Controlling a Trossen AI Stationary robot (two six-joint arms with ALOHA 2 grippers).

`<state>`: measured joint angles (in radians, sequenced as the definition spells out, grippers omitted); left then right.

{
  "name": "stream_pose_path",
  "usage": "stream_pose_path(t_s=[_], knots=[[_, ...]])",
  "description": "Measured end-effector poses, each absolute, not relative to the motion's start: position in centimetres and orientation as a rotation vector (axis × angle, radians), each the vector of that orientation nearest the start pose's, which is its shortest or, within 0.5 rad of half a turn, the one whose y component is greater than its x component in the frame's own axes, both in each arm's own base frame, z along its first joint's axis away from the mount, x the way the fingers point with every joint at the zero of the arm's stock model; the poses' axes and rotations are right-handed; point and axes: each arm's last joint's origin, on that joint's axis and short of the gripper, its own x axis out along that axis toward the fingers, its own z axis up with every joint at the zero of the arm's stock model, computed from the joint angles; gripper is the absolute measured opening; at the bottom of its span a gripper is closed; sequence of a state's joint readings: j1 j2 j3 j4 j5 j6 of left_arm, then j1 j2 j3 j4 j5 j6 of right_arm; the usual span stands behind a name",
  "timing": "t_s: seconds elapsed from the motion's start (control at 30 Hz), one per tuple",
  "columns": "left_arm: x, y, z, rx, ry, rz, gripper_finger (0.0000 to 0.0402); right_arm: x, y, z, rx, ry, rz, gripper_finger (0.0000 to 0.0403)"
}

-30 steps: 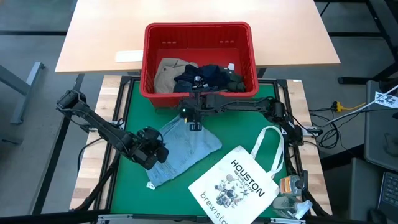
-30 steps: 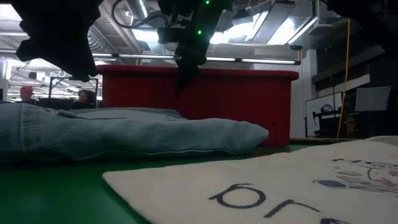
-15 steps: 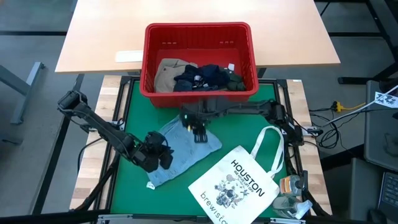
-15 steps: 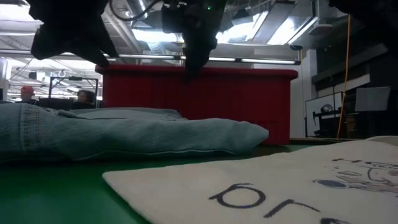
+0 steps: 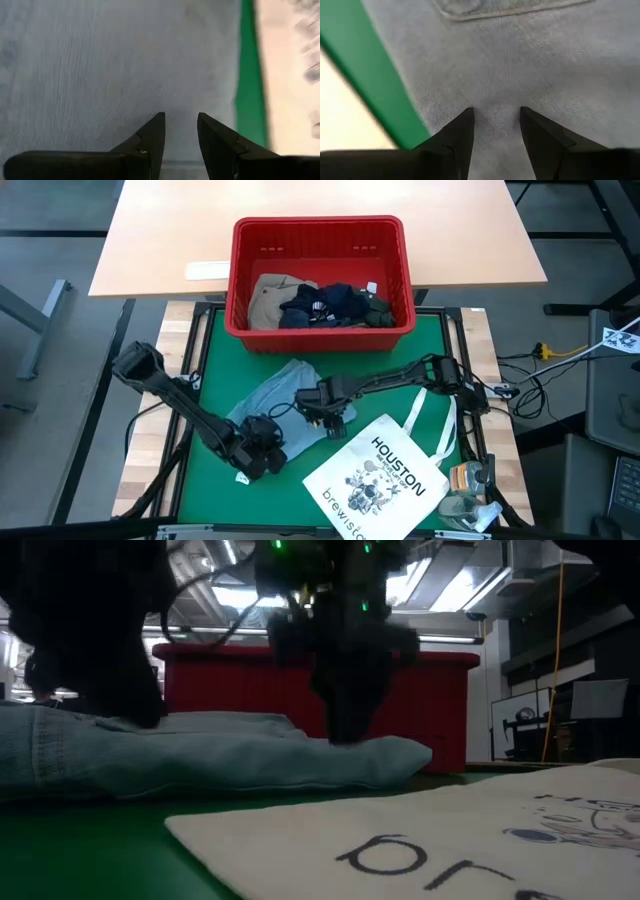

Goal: Fold Laundry from Bin
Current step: Fold the blue jeans, then fold the dark blue boxer shorts

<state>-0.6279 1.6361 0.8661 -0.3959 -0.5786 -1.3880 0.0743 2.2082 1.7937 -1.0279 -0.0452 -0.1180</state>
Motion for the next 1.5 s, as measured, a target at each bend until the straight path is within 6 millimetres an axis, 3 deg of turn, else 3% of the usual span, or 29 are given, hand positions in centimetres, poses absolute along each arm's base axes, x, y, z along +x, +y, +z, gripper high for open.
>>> stream_pose_path(t_s=[0.13,0.3,0.57,0.77,0.87,1.1,1.23,1.37,1.5], knots=[[24.8,-15.9,14.0,-0.591,0.803,0.604,0.0110,43.3,3.2,15.8,-0.101,1.411,0.170,0.0161],[24.6,-15.8,13.6,-0.559,0.848,0.619,0.0110,43.0,3.4,15.2,-0.101,1.419,0.176,0.0161],[23.3,-15.1,14.9,-0.539,0.946,0.625,0.0110,43.1,4.2,15.3,-0.015,1.404,0.243,0.0161],[22.5,-14.5,16.5,-0.563,0.960,0.607,0.0110,43.7,4.1,17.1,-0.013,1.404,0.244,0.0161],[22.3,-14.4,17.6,-0.609,0.930,0.589,0.0110,44.2,4.3,19.8,-0.026,1.359,0.261,0.0161],[22.9,-14.8,19.2,-0.734,0.821,0.505,0.0110,43.8,4.0,29.2,-0.119,1.256,0.303,0.0161],[23.3,-15.0,19.5,-0.761,0.767,0.486,0.0110,43.4,3.2,34.4,-0.242,1.103,0.249,0.0161],[23.5,-14.7,19.5,-0.771,0.758,0.497,0.0110,41.5,1.1,38.1,-0.365,0.941,0.120,0.0161],[23.8,-14.2,19.5,-0.778,0.748,0.515,0.0110,38.9,-2.3,41.3,-0.376,0.895,-0.049,0.0161]])
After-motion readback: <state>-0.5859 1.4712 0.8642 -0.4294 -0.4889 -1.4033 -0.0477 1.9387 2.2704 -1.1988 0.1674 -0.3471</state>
